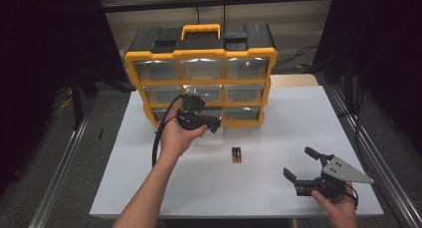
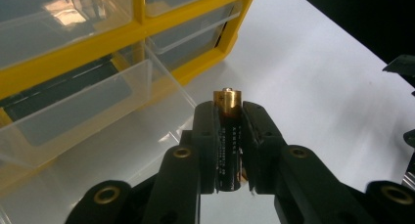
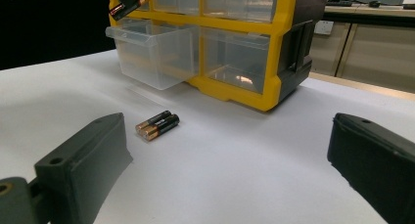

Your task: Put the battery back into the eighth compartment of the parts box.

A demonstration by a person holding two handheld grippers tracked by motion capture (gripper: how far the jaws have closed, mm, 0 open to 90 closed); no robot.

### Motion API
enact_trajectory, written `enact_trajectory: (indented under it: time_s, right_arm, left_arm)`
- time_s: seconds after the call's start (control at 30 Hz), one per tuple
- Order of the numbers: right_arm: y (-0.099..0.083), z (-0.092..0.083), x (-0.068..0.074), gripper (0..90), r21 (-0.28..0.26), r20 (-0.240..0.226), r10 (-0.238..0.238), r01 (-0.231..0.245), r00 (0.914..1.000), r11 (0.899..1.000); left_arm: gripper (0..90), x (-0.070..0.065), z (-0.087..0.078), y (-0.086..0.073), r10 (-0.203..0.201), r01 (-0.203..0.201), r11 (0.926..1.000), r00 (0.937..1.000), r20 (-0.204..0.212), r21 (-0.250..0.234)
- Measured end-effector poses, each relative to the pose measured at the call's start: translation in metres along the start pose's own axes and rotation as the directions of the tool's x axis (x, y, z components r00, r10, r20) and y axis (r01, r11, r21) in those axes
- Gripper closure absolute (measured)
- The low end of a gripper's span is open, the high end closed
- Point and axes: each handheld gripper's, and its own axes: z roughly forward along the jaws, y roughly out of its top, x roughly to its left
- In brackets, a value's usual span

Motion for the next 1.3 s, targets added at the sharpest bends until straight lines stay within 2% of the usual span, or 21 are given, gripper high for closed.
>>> enact_trajectory:
  time_s: [0.03,0.1,0.13,0.17,0.23,0.47,0.77,0.8,0.9,0.93,1.03,1.07,1.13,1.17,1.3]
  right_arm:
    - [0.000,0.000,0.000,1.0,0.001,0.000,0.000,0.000,1.0000,1.000]
    - [0.000,0.000,0.000,1.0,-0.001,0.001,0.000,0.000,1.0000,1.000]
    - [0.000,0.000,0.000,1.0,-0.001,0.001,-0.003,0.003,1.0000,1.000]
    - [0.000,0.000,0.000,1.0,-0.001,0.001,-0.003,0.003,1.0000,1.000]
    - [0.000,0.000,0.000,1.0,0.000,-0.001,0.000,0.000,1.0000,1.000]
    - [0.000,0.000,0.000,1.0,-0.004,-0.006,-0.003,0.003,1.0000,1.000]
    - [0.000,0.000,0.000,1.0,-0.004,-0.010,-0.003,0.003,0.9999,1.000]
    - [0.000,0.000,0.000,1.0,-0.004,-0.010,-0.003,0.003,0.9999,1.000]
    - [0.000,0.000,0.000,1.0,-0.005,-0.009,-0.004,0.004,0.9999,1.000]
    - [0.000,0.000,0.000,1.1,-0.005,-0.009,0.000,0.000,1.0000,1.000]
    - [0.000,-0.001,0.000,1.0,-0.004,-0.011,-0.002,0.002,0.9999,1.000]
    - [0.000,-0.001,0.000,1.1,-0.005,-0.010,-0.002,0.002,0.9999,1.000]
    - [0.000,-0.001,0.000,1.0,-0.005,-0.005,-0.004,0.004,1.0000,1.000]
    - [0.000,-0.001,0.000,1.0,-0.005,-0.005,-0.004,0.004,1.0000,1.000]
    - [0.000,-0.001,0.001,1.0,-0.003,-0.007,-0.004,0.004,1.0000,1.000]
  left_arm:
    - [77.5,0.002,-0.001,0.002,0.008,-0.008,1.0000,1.0000,-0.004,-0.001]
    - [77.5,0.003,-0.001,0.003,0.000,0.000,1.0000,1.0000,-0.006,-0.005]
    - [77.4,0.005,-0.001,0.004,0.013,-0.013,0.9999,0.9999,-0.006,-0.003]
    - [77.4,0.004,-0.001,0.005,0.000,0.000,0.9999,0.9999,-0.015,-0.011]
    - [77.4,0.006,-0.001,0.006,0.001,-0.001,0.9998,0.9998,-0.022,-0.018]
    - [77.4,0.013,0.003,0.009,0.010,-0.011,0.9999,0.9981,-0.061,-0.007]
    - [77.4,0.023,0.010,0.009,-0.022,0.020,0.9995,0.9956,-0.091,-0.026]
    - [77.4,0.024,0.010,0.009,-0.010,0.009,0.9999,0.9957,-0.092,-0.012]
    - [77.4,0.025,0.014,0.008,-0.010,0.008,0.9998,0.9939,-0.110,-0.018]
    - [77.3,0.025,0.017,0.007,-0.021,0.017,0.9993,0.9940,-0.108,-0.034]
    - [76.7,0.029,0.020,0.004,-0.008,0.007,0.9999,0.9941,-0.109,-0.010]
    - [72.7,0.031,0.022,0.002,-0.003,0.000,0.9995,0.9942,-0.107,-0.031]
    - [62.8,0.032,0.023,0.001,-0.001,-0.003,0.9992,0.9941,-0.109,-0.039]
    - [62.8,0.032,0.023,0.001,-0.004,-0.001,0.9990,0.9938,-0.111,-0.045]
    - [52.2,0.031,0.021,-0.001,-0.003,-0.004,0.9980,0.9947,-0.103,-0.063]
